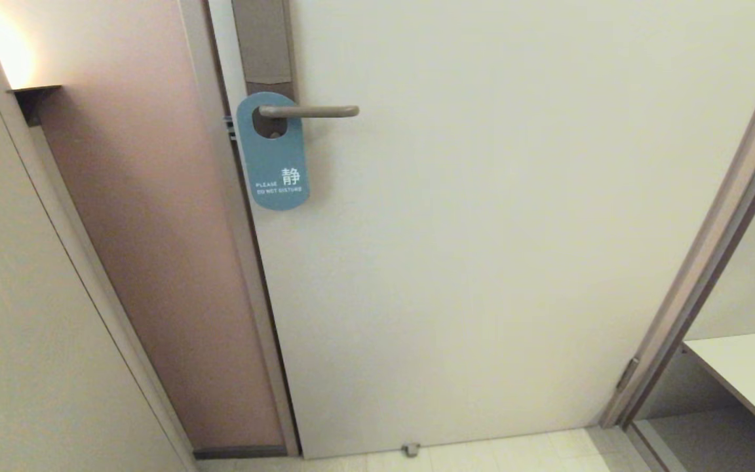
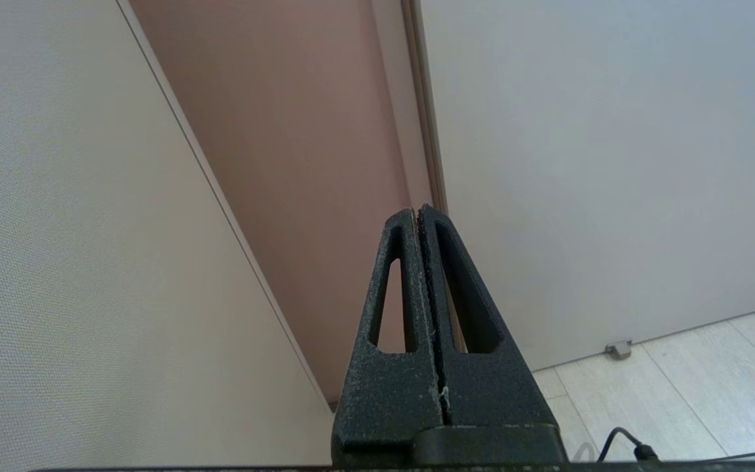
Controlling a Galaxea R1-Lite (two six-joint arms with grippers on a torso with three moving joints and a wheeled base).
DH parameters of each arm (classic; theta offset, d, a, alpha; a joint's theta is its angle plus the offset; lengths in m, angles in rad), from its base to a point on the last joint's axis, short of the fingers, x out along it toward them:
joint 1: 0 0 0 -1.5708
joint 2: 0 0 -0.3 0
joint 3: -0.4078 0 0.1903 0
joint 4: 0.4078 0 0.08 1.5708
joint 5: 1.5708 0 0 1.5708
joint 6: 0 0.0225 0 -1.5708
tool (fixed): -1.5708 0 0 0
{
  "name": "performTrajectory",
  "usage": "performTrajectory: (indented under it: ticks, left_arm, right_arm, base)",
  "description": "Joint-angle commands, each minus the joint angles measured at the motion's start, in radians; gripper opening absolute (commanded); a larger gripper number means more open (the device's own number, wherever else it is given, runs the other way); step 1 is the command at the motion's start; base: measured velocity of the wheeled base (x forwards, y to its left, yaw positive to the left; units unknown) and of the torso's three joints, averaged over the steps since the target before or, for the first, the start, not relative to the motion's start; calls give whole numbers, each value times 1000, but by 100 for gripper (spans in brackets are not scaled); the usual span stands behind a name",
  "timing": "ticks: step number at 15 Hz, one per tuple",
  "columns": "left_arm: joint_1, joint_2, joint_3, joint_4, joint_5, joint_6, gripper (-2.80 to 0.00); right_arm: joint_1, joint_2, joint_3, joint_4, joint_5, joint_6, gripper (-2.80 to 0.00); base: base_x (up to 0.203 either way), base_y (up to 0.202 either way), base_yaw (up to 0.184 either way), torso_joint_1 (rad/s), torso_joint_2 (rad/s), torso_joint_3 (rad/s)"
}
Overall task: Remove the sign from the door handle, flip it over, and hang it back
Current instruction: Take down the sign
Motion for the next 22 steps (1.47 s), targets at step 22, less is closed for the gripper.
performTrajectory:
  ticks: [22]
  left_arm:
    - [0,-1,-7,25,-3,1,-280]
  right_arm:
    - [0,0,0,-1,0,0,-280]
  base:
    - [0,0,0,0,0,0]
